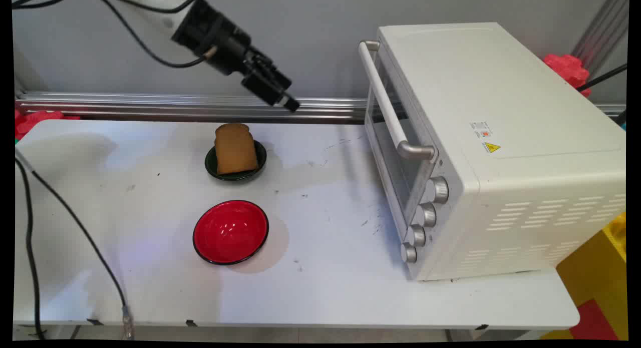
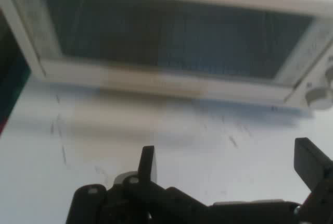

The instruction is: Open the oven

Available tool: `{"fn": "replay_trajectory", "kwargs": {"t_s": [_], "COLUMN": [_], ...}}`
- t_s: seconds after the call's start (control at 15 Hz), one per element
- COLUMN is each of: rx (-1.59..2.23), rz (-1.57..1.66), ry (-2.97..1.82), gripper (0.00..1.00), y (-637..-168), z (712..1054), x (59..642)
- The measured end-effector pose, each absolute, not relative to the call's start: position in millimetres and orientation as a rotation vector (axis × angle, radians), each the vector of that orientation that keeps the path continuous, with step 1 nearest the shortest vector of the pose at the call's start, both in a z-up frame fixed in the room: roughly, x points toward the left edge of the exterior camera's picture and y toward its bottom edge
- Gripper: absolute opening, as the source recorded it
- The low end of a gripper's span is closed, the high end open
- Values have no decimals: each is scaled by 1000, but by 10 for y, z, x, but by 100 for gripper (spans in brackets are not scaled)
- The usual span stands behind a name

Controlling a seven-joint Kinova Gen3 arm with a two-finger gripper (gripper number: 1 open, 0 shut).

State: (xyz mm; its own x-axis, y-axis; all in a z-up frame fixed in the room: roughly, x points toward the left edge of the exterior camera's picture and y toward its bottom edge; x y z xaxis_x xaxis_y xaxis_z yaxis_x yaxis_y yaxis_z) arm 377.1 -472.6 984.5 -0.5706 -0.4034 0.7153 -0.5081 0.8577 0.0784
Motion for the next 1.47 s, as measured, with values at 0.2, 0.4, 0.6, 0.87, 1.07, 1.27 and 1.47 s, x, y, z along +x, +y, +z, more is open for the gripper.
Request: {"fn": "replay_trajectory", "kwargs": {"t_s": [0.2,0.4,0.6,0.87,1.07,1.27,1.47], "rx": [610,568,539,506,493,481,480], "rz": [204,222,223,221,214,211,206], "ry": [-2238,-2237,-2243,-2252,-2259,-2270,-2282], "gripper": [100,100,100,100,0,0,0], "y": [-4819,-4886,-4927,-4973,-4986,-5000,-5016], "z": [9940,10010,10055,10103,10122,10136,10140], "x": [3596,3467,3381,3298,3262,3237,3226]}}
